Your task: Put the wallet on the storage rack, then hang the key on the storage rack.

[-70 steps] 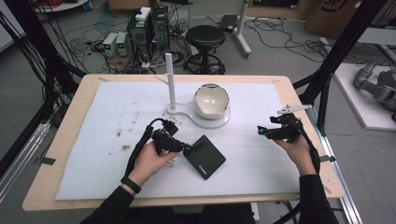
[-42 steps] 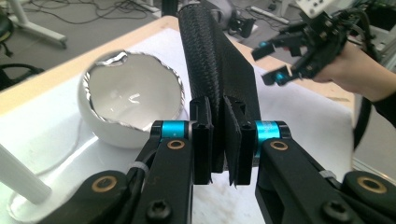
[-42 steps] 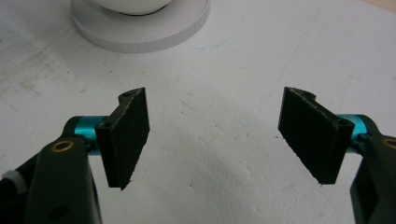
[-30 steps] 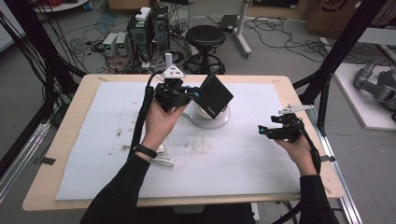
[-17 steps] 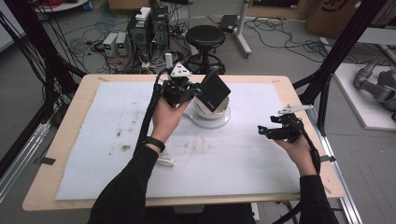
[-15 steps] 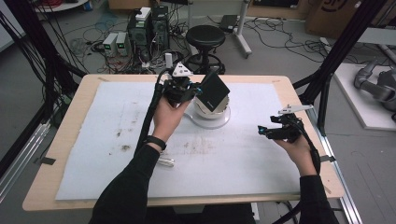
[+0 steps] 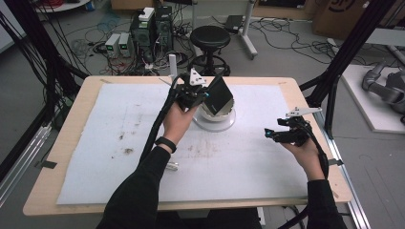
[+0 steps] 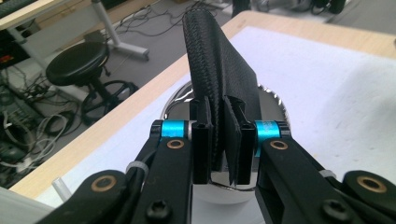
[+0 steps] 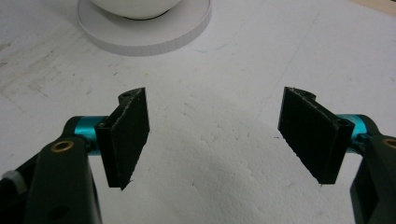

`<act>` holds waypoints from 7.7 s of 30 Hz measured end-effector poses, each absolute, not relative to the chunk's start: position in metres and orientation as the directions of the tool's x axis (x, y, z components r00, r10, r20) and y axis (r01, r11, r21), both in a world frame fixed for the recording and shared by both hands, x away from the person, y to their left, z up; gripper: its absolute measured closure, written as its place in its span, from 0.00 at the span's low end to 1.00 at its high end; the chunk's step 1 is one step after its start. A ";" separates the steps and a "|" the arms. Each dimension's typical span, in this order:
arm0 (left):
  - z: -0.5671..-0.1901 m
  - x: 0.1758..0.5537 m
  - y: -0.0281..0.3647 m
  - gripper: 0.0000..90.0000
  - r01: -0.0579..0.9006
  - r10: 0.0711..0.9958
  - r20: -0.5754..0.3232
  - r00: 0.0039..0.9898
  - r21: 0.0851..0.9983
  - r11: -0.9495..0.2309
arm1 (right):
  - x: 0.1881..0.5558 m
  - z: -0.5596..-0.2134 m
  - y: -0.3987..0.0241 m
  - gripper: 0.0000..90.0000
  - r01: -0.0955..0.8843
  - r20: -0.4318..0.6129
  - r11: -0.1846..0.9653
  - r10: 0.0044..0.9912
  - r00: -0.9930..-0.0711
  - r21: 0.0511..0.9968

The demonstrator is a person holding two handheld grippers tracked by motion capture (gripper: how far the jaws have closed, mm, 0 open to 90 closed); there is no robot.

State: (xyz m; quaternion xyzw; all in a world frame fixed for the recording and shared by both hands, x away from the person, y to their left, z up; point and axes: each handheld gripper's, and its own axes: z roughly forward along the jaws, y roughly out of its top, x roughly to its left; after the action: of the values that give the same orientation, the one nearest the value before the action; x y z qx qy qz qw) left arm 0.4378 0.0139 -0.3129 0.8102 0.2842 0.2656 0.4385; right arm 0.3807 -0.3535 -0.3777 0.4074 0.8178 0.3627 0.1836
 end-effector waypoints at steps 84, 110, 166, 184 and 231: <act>-0.333 0.338 0.193 0.34 0.457 0.720 -0.057 0.692 0.807 -0.374 | 0.383 -0.376 -0.355 0.28 0.551 0.007 0.404 0.802 -0.598 0.730; -0.409 0.315 0.185 0.60 0.344 0.391 -0.111 0.913 0.724 -0.598 | 0.377 -0.377 -0.360 0.28 0.555 0.009 0.398 0.807 -0.590 0.731; -0.417 0.313 0.163 0.68 0.020 0.140 0.125 0.982 0.672 -0.740 | 0.380 -0.379 -0.354 0.28 0.554 0.008 0.404 0.803 -0.596 0.728; -0.428 0.322 0.163 0.66 -0.023 0.114 0.173 0.978 0.639 -0.769 | 0.381 -0.379 -0.352 0.28 0.552 0.005 0.409 0.800 -0.600 0.726; -0.419 0.331 0.179 0.82 0.098 0.188 0.077 0.979 0.631 -0.770 | 0.381 -0.379 -0.354 0.28 0.555 0.010 0.405 0.802 -0.598 0.727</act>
State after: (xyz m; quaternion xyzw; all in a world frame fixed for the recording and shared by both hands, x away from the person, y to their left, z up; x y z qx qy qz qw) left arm 0.3309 0.1792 -0.4195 0.9383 0.0763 0.0678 0.3305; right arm 0.3809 -0.3542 -0.3794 0.4136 0.8198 0.3560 0.1735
